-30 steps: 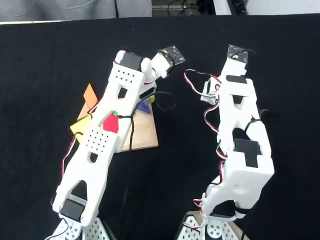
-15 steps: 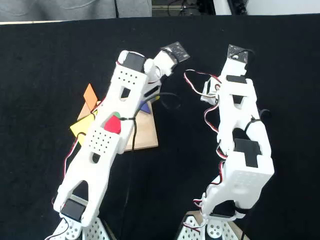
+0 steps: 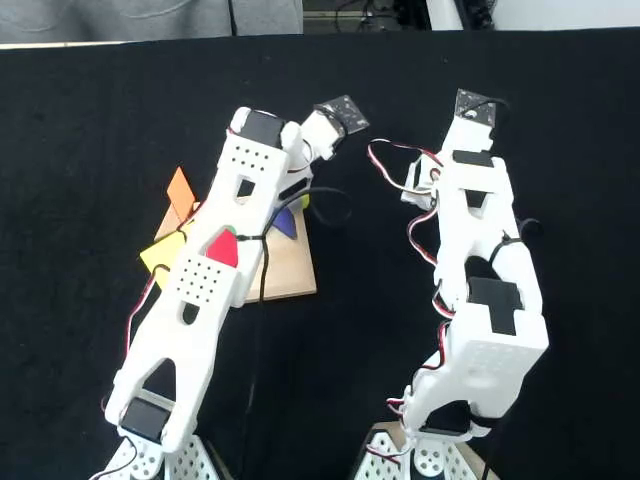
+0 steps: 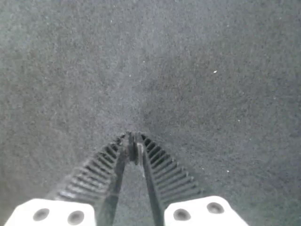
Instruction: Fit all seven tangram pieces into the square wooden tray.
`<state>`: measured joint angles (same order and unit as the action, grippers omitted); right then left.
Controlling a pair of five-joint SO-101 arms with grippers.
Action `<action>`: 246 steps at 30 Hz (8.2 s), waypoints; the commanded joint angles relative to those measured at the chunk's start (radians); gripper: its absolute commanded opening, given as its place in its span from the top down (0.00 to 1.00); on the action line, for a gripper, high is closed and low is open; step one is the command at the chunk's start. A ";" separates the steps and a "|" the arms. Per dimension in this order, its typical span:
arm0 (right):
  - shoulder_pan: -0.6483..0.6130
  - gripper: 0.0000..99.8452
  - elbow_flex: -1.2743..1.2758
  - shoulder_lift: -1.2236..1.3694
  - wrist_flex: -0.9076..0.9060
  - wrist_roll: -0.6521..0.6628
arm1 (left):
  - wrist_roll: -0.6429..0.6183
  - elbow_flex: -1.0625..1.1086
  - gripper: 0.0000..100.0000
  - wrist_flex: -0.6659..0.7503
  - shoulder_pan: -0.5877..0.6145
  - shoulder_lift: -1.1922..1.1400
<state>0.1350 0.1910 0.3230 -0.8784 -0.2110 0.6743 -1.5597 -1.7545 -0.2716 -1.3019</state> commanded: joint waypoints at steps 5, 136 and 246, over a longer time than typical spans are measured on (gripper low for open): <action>0.009 0.99 -0.068 -0.058 0.006 -0.003 | -0.064 -0.099 0.82 -0.008 -0.012 0.069; 0.551 0.99 0.035 -0.323 0.023 -0.031 | -1.241 0.478 0.96 0.299 -0.309 0.470; -0.183 0.99 -0.440 -0.036 -0.727 0.641 | -0.710 2.885 0.80 1.157 0.674 2.199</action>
<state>-0.0936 -0.2386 0.4427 -1.6088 0.4948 -0.0299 1.3326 -0.6130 0.3959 0.8753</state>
